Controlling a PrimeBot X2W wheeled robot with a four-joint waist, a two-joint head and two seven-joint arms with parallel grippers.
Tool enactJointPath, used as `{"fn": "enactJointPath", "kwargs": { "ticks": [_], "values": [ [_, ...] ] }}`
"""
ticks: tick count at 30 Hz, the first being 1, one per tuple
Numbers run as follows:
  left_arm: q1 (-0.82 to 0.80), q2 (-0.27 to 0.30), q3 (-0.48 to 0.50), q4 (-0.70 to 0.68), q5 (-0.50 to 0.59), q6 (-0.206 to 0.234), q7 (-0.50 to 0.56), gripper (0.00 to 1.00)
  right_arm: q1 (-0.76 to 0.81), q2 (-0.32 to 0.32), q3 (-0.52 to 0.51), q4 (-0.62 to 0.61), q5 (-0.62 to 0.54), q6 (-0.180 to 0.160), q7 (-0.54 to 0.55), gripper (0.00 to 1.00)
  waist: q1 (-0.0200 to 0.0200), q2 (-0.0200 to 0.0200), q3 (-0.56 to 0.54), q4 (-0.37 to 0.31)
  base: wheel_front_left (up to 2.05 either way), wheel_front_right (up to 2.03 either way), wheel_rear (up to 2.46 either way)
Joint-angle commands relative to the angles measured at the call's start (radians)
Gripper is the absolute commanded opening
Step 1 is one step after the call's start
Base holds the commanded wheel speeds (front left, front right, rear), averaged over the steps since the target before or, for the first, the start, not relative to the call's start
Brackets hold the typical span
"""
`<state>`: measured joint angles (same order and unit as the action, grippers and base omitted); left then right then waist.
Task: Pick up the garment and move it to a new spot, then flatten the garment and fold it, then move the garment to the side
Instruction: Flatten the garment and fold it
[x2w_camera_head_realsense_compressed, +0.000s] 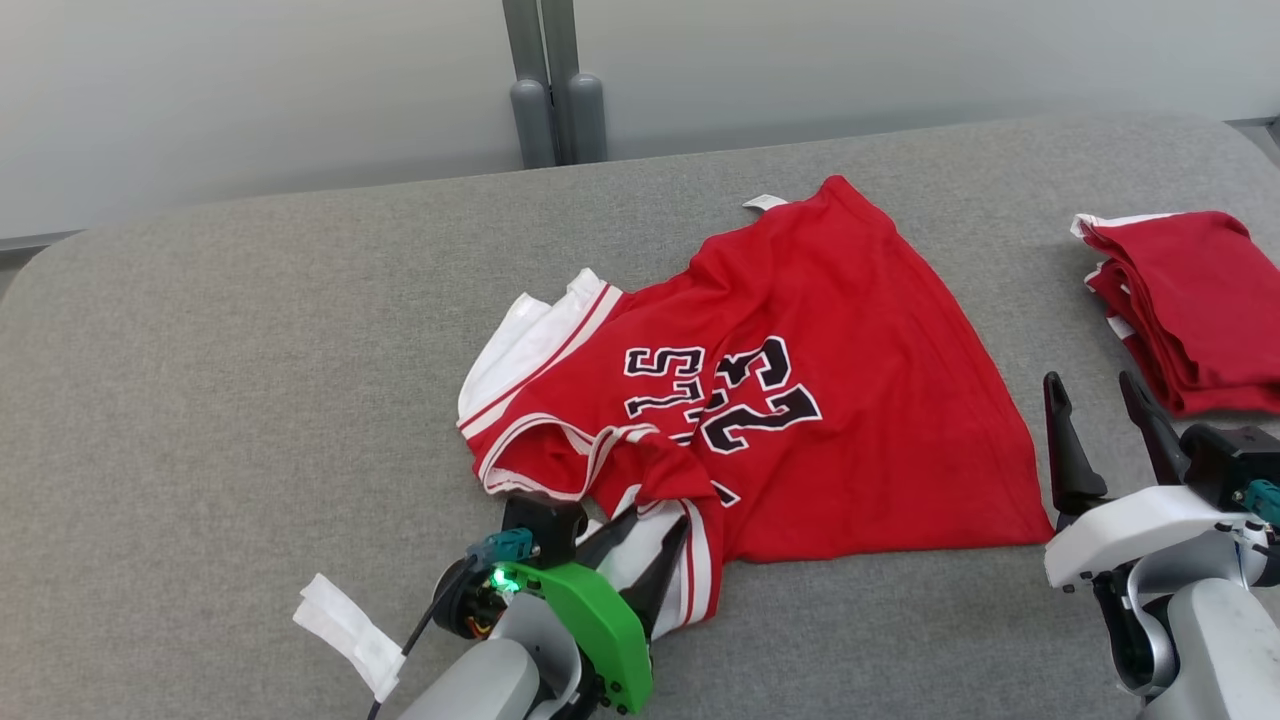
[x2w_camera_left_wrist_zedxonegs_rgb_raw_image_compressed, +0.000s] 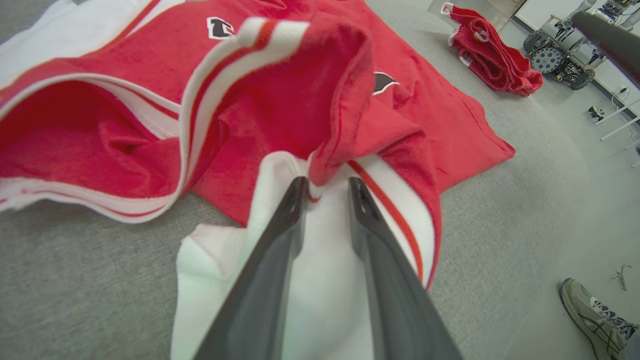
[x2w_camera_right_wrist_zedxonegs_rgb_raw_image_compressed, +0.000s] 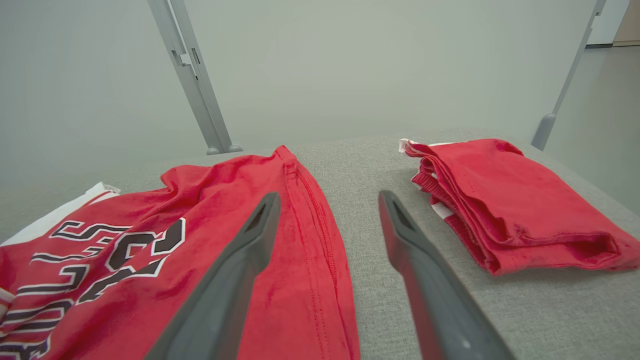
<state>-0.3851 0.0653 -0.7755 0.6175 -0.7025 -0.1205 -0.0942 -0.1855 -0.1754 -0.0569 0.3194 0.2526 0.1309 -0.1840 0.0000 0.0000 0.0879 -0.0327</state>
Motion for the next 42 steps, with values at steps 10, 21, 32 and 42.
{"fn": "enactJointPath", "kwargs": {
  "ticks": [10, 21, 32, 42],
  "values": [
    [0.027, 0.068, 0.026, -0.109, -0.009, 0.028, -0.089, 1.00, 0.019, -0.002, -0.021, -0.004, 0.006, 0.000, -0.012, 1.00, 0.0000, 0.0000, -0.021, 0.041, 0.00, 0.00, 0.00],
    [0.119, 0.218, 0.052, -0.255, -0.022, 0.130, 0.040, 1.00, 0.013, -0.009, -0.020, -0.018, 0.011, 0.000, -0.006, 1.00, 0.0000, 0.0000, -0.001, 0.035, 0.00, 0.00, 0.00],
    [0.005, 0.132, -0.030, -0.057, 0.041, 0.092, 0.053, 1.00, -0.010, -0.020, -0.010, -0.024, 0.014, 0.000, 0.002, 1.00, 0.0000, 0.0000, 0.027, -0.005, 0.00, 0.00, 0.00],
    [-0.051, 0.079, -0.056, 0.132, 0.052, 0.055, 0.012, 0.63, -0.013, -0.022, -0.013, -0.017, 0.016, 0.000, -0.005, 1.00, 0.0000, 0.0000, 0.035, -0.017, 0.00, 0.00, 0.00]
  ]
}}
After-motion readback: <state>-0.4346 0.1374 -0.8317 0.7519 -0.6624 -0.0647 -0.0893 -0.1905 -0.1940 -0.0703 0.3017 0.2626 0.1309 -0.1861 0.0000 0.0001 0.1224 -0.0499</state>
